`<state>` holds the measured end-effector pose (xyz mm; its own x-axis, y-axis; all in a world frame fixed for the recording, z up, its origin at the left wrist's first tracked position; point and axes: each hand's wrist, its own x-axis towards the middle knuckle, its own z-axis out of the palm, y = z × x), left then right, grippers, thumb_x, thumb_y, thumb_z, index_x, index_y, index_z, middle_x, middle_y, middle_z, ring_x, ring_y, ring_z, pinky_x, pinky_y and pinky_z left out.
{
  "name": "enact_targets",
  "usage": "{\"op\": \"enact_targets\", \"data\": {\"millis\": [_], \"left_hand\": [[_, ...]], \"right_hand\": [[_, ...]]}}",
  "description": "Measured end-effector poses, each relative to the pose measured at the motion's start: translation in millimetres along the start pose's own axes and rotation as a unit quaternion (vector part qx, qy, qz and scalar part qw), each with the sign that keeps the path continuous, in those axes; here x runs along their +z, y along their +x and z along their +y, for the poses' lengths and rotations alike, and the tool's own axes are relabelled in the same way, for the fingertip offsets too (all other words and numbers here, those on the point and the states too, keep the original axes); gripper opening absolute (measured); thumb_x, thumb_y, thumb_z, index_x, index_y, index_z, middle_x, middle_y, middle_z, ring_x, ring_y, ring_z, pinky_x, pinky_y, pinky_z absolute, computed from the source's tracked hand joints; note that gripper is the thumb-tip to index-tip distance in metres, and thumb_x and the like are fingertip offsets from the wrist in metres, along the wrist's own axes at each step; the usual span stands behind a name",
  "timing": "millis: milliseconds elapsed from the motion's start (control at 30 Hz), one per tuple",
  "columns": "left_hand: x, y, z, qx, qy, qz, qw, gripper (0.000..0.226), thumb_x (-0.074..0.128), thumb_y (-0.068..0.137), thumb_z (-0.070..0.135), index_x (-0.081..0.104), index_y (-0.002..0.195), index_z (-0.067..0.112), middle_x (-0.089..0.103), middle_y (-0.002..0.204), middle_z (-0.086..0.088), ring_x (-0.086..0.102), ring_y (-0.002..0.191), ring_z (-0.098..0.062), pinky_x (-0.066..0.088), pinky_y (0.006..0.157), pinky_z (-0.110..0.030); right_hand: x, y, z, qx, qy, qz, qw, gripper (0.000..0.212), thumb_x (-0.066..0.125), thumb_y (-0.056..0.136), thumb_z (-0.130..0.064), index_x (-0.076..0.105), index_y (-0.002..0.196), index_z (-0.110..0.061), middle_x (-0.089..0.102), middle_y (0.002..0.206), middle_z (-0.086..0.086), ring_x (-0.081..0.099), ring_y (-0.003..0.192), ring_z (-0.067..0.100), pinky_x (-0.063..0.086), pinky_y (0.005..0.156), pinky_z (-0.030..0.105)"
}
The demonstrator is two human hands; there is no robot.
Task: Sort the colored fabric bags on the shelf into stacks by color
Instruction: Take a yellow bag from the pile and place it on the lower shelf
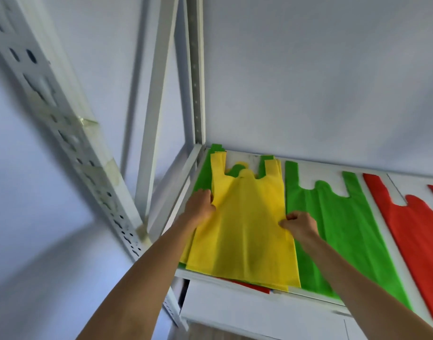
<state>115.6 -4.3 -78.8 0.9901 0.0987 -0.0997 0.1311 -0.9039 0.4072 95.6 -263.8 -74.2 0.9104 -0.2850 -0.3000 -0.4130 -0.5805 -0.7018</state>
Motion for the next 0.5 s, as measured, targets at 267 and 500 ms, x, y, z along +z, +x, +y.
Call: {"op": "enact_targets", "data": {"millis": [267,500], "left_hand": [[-26.1,-3.0,1.1,-0.178,-0.296,-0.224,0.911,0.052,0.069,0.085,0.011,0.043,0.130,0.004,0.056,0.128,-0.014,0.059,0.110,-0.029,0.052,0.087,-0.036],[-13.6,-26.1,-1.6,-0.179,-0.342,-0.163,0.908,0.035,0.055,0.095,0.025,0.053,0.121,0.000,0.063,0.117,-0.013,0.062,0.101,-0.025,0.051,0.090,-0.036]], "right_hand": [[-9.0,-20.1,8.6,0.103,0.179,-0.157,0.966,0.050,0.072,0.080,-0.015,0.054,0.124,0.001,0.063,0.118,0.022,0.063,0.101,0.036,0.047,0.098,0.052],[-19.5,-46.9,31.6,0.078,0.174,-0.203,0.961,0.043,0.062,0.089,-0.014,0.052,0.128,0.001,0.060,0.125,0.021,0.060,0.110,0.035,0.045,0.099,0.045]]}}
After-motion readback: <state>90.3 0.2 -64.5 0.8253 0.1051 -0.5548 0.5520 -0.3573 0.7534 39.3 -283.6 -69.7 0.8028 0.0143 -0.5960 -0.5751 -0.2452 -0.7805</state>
